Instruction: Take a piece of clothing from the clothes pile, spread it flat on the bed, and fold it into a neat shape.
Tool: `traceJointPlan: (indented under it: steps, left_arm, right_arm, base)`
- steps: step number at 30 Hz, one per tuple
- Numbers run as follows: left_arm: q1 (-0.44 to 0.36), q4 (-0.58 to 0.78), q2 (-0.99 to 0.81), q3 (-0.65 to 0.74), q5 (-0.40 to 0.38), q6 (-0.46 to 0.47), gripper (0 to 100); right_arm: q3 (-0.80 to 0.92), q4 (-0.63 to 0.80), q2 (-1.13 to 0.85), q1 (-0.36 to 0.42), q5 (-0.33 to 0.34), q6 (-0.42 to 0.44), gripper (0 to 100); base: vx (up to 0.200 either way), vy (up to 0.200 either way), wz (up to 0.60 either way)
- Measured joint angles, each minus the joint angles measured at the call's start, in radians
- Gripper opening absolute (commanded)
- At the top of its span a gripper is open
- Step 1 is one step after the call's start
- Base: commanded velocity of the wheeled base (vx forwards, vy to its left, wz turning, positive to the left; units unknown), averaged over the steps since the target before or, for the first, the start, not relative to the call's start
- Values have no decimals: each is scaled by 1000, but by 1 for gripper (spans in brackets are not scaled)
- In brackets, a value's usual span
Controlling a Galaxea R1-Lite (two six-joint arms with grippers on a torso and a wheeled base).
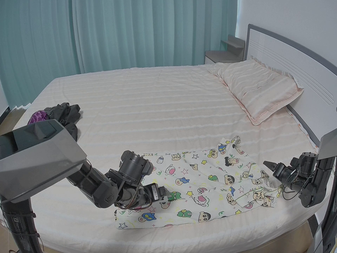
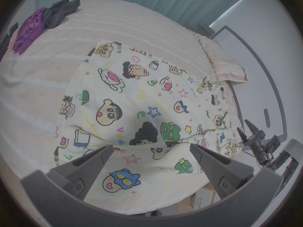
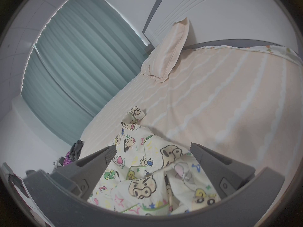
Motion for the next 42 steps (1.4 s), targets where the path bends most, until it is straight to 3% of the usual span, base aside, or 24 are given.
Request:
traceJointPlan:
  steps: [9,18,30,36,42]
  left_arm:
    - [-13,-8,89,-25,79,33,100]
    - [-40,-8,154,-27,197,168,100]
    - [-14,1,84,-38,179,120,100]
    - [-11,21,-15,1,94,116,100]
    - [-36,28,-48,66,66,117,100]
  right_arm:
    - [112,0,-123,-11,-4,87,100]
    - [161,0,-171,-36,-3,84,100]
    - [163,0,-180,-48,-3,76,100]
    - [163,0,-170,-45,0,59,100]
    - [168,0,-160,-37,9,-31,100]
  base:
    - [0,0,0]
    - [0,0,0]
    - [0,0,0]
    - [0,0,0]
    - [0,0,0]
